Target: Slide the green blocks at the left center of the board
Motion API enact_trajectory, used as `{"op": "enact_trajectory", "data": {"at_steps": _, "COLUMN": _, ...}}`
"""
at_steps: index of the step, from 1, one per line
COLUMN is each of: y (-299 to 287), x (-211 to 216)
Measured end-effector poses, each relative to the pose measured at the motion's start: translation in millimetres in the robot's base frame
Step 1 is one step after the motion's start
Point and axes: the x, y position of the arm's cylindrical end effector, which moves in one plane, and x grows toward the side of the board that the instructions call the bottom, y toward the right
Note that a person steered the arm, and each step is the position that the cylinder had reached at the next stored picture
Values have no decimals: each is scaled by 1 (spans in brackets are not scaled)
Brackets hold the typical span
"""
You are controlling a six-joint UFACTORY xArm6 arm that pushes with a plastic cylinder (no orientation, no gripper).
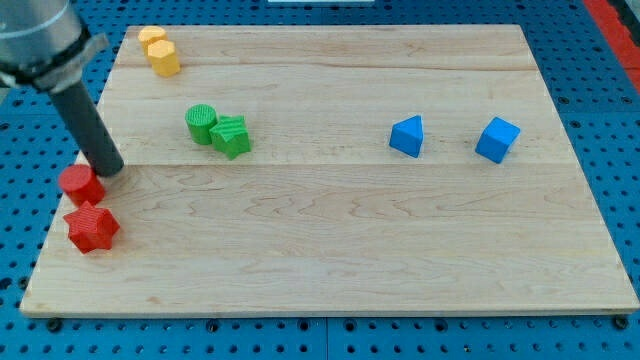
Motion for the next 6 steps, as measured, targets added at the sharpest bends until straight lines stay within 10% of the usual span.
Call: {"op": "enact_trajectory", "data": {"at_steps": 6, "y": 4, "x": 8}}
